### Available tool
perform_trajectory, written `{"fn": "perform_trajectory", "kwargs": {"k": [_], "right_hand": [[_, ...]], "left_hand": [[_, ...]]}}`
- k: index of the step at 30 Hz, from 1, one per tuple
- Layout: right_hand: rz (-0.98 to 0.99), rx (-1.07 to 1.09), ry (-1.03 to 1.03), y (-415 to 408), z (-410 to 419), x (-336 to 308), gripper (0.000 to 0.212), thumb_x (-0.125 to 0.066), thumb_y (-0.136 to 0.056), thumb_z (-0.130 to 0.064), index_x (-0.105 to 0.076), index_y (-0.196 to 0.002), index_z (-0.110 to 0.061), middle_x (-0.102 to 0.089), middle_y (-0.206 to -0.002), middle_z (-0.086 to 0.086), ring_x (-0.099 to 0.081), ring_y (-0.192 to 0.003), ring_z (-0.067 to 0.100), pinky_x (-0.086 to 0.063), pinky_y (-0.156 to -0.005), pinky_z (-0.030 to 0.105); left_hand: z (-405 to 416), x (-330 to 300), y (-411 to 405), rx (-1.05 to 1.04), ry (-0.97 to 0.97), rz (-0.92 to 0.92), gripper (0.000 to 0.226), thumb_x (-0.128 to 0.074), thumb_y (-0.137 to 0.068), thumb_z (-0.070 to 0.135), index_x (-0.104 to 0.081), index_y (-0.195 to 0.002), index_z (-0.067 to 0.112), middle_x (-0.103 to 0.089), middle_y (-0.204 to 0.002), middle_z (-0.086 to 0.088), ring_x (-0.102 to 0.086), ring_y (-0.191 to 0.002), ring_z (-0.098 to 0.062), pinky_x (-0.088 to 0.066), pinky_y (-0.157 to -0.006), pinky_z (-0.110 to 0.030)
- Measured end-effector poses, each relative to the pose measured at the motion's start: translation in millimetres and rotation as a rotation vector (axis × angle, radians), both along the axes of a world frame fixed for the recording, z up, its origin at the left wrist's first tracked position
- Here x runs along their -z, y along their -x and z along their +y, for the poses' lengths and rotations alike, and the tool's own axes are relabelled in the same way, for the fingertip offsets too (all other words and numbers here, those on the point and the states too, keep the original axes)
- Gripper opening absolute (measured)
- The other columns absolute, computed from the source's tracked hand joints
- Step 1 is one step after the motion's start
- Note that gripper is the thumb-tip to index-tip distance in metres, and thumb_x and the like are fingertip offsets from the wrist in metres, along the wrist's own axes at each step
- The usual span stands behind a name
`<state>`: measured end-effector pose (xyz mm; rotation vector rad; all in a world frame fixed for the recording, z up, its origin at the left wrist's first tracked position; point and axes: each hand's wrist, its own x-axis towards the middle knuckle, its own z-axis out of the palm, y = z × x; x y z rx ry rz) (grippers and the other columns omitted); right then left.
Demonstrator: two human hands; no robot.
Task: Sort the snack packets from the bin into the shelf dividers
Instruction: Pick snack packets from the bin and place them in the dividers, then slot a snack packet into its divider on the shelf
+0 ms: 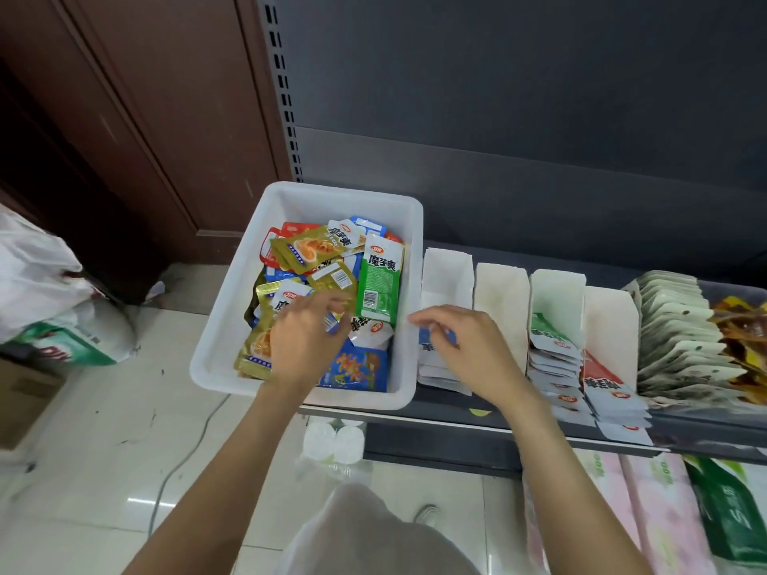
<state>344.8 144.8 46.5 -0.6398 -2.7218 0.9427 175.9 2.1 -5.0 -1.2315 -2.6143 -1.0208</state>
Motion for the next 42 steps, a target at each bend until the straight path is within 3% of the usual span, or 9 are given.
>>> {"fn": "perform_trajectory", "kwargs": {"k": [6,10,18,21,24,27,33,38,42], "right_hand": [[-0.171,-0.02,-0.109,95,-22,42,0.041,-0.051,-0.095,-0.014,-0.049,-0.135,-0.011,-0.051,-0.136,0.009,-0.05,-0.122,0.023,-0.042,-0.102,0.034],[-0.429,0.143,-0.14,136,-23,67,0.066,-0.05,-0.096,-0.033,-0.021,-0.146,-0.003,-0.02,-0.152,0.022,-0.023,-0.14,0.037,-0.028,-0.112,0.043],[-0.309,0.196,-0.343,139,-31,53,0.046,-0.054,-0.092,-0.011,-0.039,-0.135,-0.008,-0.063,-0.112,0.012,-0.064,-0.098,0.028,-0.052,-0.076,0.034],[-0.024,0.374,-0.071,121,-27,36,0.047,-0.056,-0.09,-0.004,-0.045,-0.135,-0.013,-0.067,-0.106,0.009,-0.066,-0.095,0.024,-0.051,-0.074,0.027],[0.337,0.529,0.555,97,-24,24,0.05,-0.054,-0.084,0.012,-0.054,-0.125,-0.016,-0.066,-0.114,0.009,-0.064,-0.105,0.018,-0.052,-0.072,0.018],[0.435,0.503,0.858,75,-29,14,0.052,-0.054,-0.084,0.012,-0.055,-0.115,-0.03,-0.067,-0.111,0.008,-0.064,-0.103,0.018,-0.053,-0.073,0.029],[0.527,0.556,0.894,43,-16,-2,0.045,-0.062,-0.087,-0.003,-0.051,-0.125,-0.025,-0.068,-0.1,0.002,-0.066,-0.088,0.007,-0.053,-0.072,0.024],[0.546,0.495,0.657,-13,13,-16,0.057,-0.071,-0.082,-0.011,-0.046,-0.127,-0.035,-0.066,-0.09,-0.005,-0.065,-0.086,0.013,-0.054,-0.079,0.027],[0.445,0.447,0.458,-71,32,-28,0.042,-0.074,-0.079,-0.011,-0.056,-0.105,-0.039,-0.069,-0.084,-0.013,-0.062,-0.068,0.003,-0.05,-0.056,0.023]], "left_hand": [[-6,25,35,-0.087,0.271,-0.12,0.037,-0.062,-0.087,0.034,-0.057,-0.121,0.02,-0.065,-0.113,-0.002,-0.053,-0.109,-0.025,-0.043,-0.088,-0.037],[3,25,41,0.107,0.434,0.079,0.04,-0.051,-0.094,0.031,-0.049,-0.134,0.028,-0.044,-0.142,0.005,-0.033,-0.13,-0.022,-0.028,-0.106,-0.036],[14,28,54,0.163,0.459,0.003,0.036,-0.045,-0.096,0.033,-0.051,-0.132,0.029,-0.049,-0.137,0.011,-0.038,-0.126,-0.015,-0.03,-0.101,-0.035],[16,12,49,0.046,0.109,-0.468,0.034,-0.051,-0.095,0.03,-0.056,-0.128,0.021,-0.061,-0.124,0.002,-0.052,-0.113,-0.014,-0.04,-0.092,-0.027],[15,-15,36,-0.001,-0.13,-1.001,0.038,-0.059,-0.091,0.035,-0.055,-0.126,0.021,-0.061,-0.112,0.012,-0.054,-0.107,-0.006,-0.039,-0.094,-0.025],[15,-31,25,0.085,-0.254,-1.175,0.04,-0.066,-0.086,0.027,-0.058,-0.124,0.019,-0.069,-0.106,0.004,-0.064,-0.103,-0.013,-0.049,-0.095,-0.034],[25,-56,-1,0.244,-0.299,-1.059,0.028,-0.067,-0.083,0.005,-0.062,-0.1,0.026,-0.067,-0.069,0.017,-0.064,-0.068,0.001,-0.048,-0.059,-0.012],[40,-65,-28,0.466,-0.138,-0.845,0.036,-0.069,-0.08,0.001,-0.065,-0.098,0.032,-0.067,-0.085,0.001,-0.067,-0.078,-0.017,-0.053,-0.071,-0.022],[65,-67,-58,0.64,0.01,-0.625,0.036,-0.07,-0.082,0.006,-0.063,-0.098,0.038,-0.065,-0.089,0.005,-0.062,-0.078,-0.006,-0.051,-0.071,-0.018]]}}
